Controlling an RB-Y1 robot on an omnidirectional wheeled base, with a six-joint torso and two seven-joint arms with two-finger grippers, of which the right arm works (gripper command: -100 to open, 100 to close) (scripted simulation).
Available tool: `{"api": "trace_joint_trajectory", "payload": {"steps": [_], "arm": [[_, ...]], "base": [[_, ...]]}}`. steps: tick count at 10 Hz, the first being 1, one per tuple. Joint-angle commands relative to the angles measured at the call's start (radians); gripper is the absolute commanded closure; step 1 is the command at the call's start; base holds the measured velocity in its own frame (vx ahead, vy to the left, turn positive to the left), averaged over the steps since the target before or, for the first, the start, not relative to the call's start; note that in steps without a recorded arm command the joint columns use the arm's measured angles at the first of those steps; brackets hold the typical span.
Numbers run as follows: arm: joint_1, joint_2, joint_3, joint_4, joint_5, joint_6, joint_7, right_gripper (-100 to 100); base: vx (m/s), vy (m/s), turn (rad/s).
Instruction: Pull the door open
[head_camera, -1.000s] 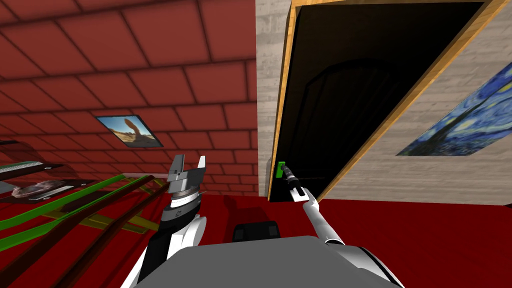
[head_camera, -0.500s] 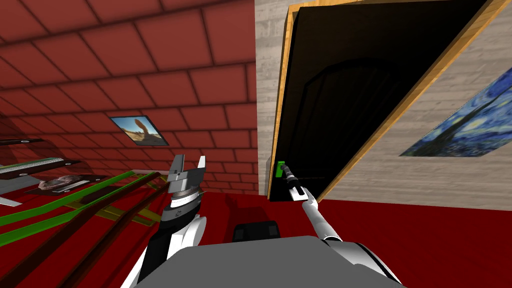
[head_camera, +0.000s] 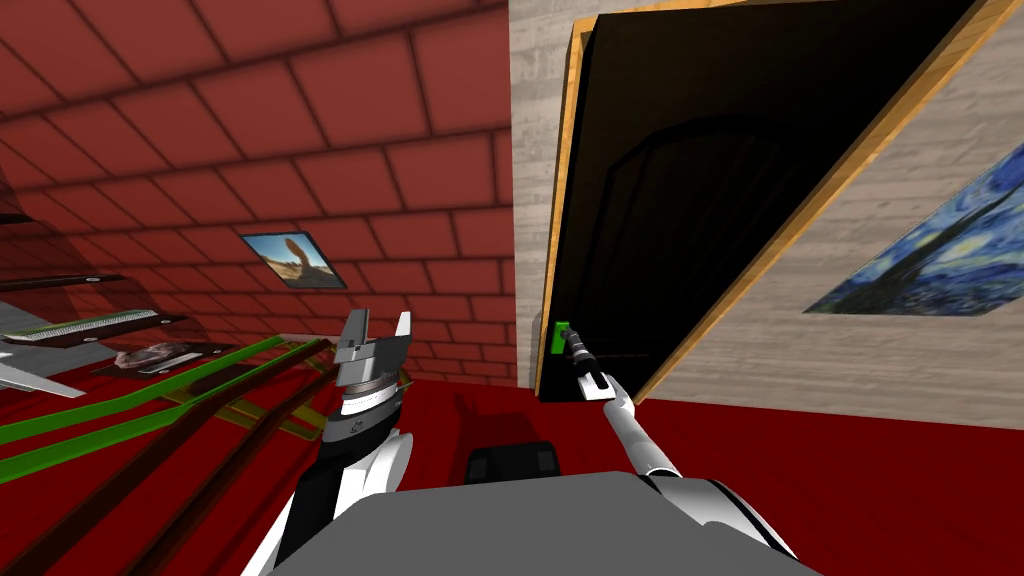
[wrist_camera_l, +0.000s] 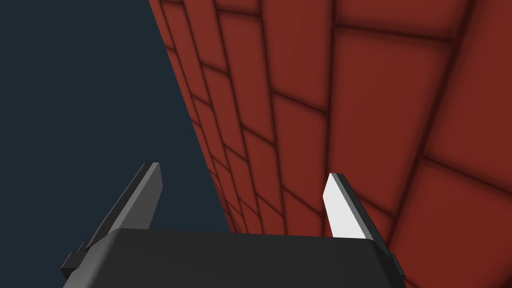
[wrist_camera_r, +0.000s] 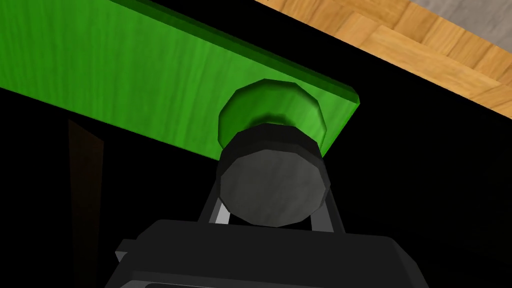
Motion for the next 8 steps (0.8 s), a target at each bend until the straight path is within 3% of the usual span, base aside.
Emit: {"api": "trace_joint_trajectory", "payload": {"steps": [1,3,8], "arm": [[-0.004,0.015,0.017,0.007,-0.008,-0.003,-0.029,100],[-0.016,0.012,0.027,0.022,-0.051,-0.005,-0.095,100],[-0.028,0.008,0.037,0.037,-0.094,-0.006,-0.196,100]], "base": [[-0.037,-0.023,0.058],[-0.058,-0.036,0.078],[-0.048,-0.027,0.042]]}}
